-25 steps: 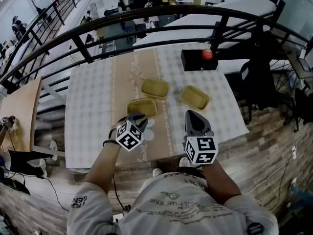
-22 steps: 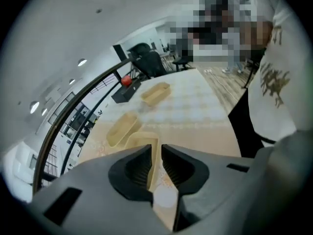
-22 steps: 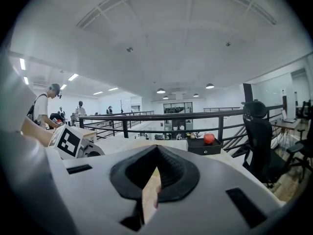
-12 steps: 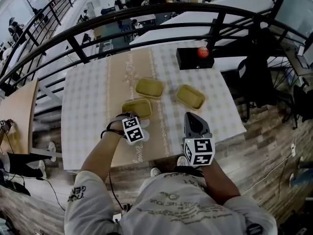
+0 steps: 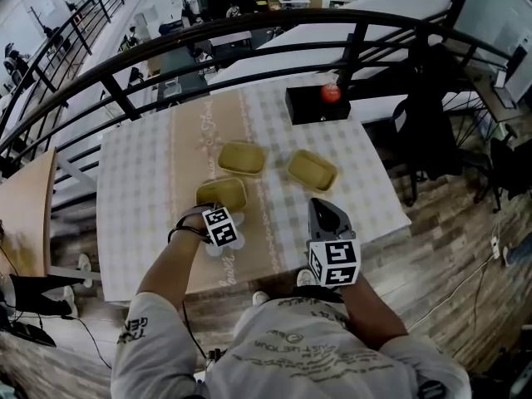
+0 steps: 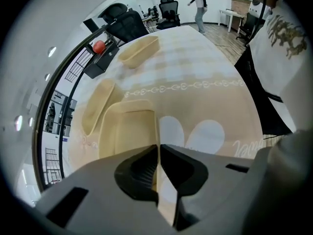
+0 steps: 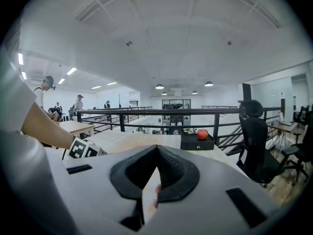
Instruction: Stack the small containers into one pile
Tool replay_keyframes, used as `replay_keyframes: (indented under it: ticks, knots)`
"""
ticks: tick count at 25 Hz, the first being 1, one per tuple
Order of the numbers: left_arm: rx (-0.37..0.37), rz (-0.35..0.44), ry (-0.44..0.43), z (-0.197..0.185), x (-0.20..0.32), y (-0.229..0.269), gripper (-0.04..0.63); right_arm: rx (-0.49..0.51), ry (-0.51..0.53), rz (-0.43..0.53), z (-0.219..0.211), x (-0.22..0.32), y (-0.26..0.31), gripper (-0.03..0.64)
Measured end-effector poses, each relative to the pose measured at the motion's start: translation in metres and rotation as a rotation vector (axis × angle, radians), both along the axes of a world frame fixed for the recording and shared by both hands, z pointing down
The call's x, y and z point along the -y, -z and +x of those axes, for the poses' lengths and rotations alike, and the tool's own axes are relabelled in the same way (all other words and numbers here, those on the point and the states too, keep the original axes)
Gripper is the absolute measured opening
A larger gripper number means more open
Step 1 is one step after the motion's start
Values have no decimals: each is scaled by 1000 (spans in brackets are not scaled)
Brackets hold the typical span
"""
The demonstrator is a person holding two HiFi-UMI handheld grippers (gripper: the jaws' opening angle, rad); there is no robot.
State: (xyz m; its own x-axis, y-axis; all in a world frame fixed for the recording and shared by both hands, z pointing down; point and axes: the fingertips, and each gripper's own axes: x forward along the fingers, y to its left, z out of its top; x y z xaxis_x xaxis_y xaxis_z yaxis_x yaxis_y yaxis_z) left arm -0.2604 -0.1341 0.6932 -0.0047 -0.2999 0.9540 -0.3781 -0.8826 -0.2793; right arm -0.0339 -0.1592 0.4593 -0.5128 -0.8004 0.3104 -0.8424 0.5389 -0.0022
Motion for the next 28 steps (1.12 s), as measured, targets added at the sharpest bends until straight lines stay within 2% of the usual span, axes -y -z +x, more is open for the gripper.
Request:
replay_keyframes:
  ticks: [5,12,17,24,28]
  knots:
    - [-4,6,-26,9,-2,7,29,24,-13,-26,6,2,-2,-8]
    - [-25,65,-33,37,-2,33,26,59,-23,-51,12,4,-3,-8]
    - [-64,98,-58,69,-5,52,26,74,-42,-60,20,5,-6,-8]
    - [-86,135,-138,127,-8,67,26,96,-84,-75,43,11,-10,-8]
    - [-112,135,-157,156,-9,65,25,100,-108,-76,55,14,-11,-8]
